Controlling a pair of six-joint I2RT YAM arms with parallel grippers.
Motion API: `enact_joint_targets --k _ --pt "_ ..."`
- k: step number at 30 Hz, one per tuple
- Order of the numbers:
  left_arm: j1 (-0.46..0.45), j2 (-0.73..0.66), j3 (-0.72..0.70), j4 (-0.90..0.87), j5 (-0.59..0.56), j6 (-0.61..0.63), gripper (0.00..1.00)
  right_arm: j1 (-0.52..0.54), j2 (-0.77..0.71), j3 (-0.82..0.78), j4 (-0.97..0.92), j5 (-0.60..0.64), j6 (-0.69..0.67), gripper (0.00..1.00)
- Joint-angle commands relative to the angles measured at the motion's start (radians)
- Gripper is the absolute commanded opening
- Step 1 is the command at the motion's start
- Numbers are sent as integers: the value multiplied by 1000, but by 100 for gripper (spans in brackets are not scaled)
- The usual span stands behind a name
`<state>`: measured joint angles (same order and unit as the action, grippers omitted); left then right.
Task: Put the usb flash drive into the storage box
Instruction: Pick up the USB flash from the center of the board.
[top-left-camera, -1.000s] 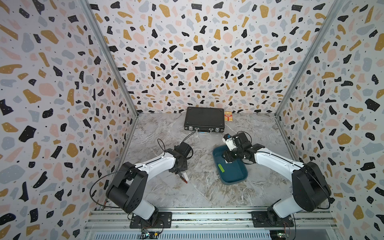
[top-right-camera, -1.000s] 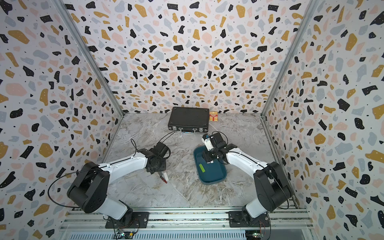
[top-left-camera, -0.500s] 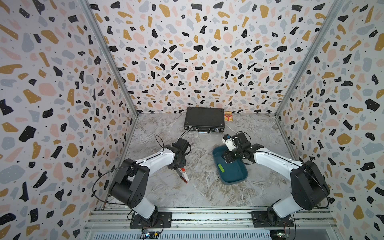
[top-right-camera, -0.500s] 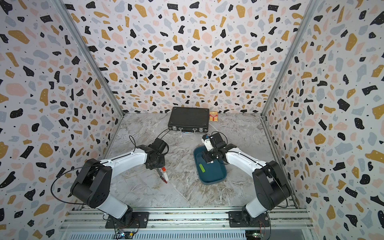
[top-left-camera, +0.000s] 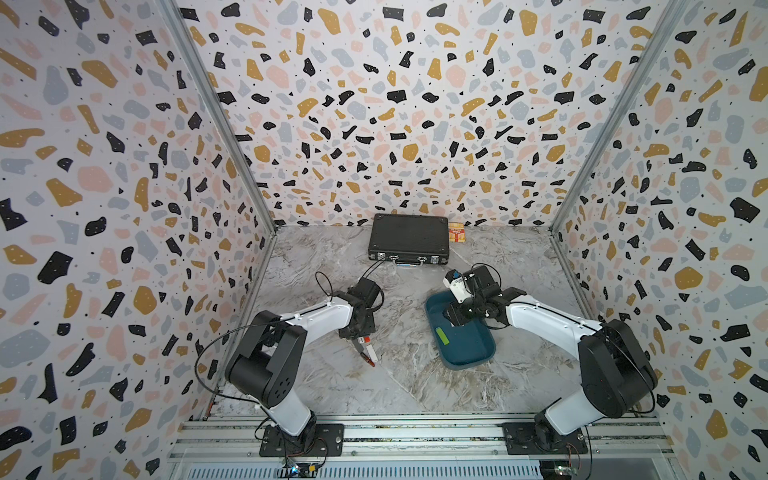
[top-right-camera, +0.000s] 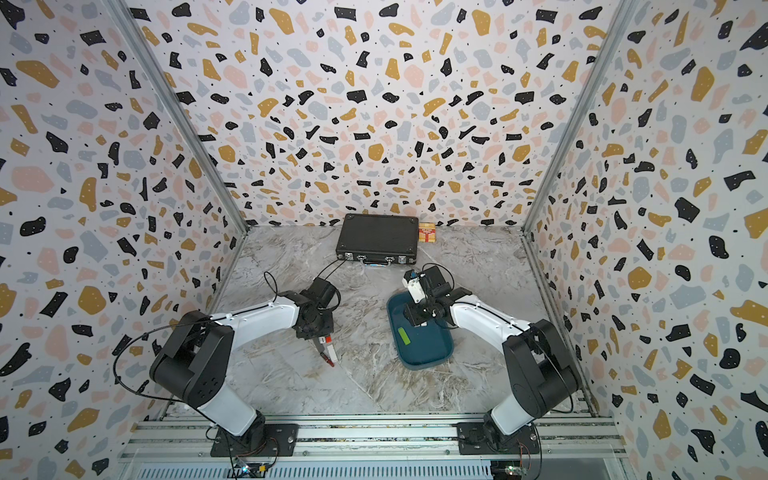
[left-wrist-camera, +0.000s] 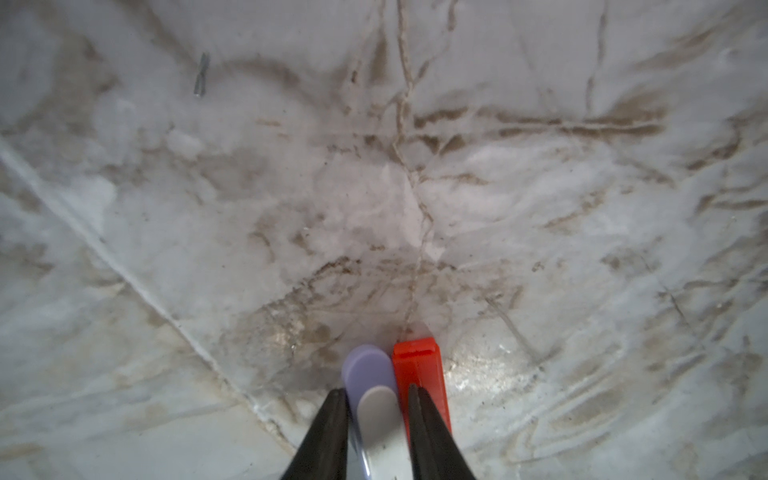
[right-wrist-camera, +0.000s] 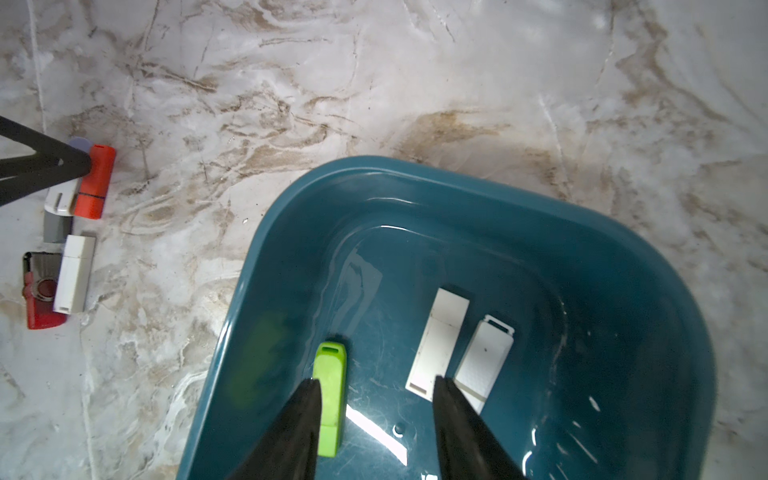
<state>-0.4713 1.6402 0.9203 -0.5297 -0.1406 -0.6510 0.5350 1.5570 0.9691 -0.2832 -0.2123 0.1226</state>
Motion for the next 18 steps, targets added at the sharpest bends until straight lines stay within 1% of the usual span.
enact_joint_targets --k 1,4,6,11,18 --pt "2 -5 -24 -3 1 4 28 2 7 4 -7 -10 -6 49" --pt "2 -3 -24 -7 3 1 28 2 9 5 -10 -10 -5 49" --pt "2 -6 -28 -4 7 1 30 3 9 2 -7 -9 -6 49" --pt "2 -20 -31 -75 -50 -10 31 3 11 2 -7 -11 -3 49" --pt "7 -79 -76 -84 -70 -19 33 2 20 2 -1 -18 1 49"
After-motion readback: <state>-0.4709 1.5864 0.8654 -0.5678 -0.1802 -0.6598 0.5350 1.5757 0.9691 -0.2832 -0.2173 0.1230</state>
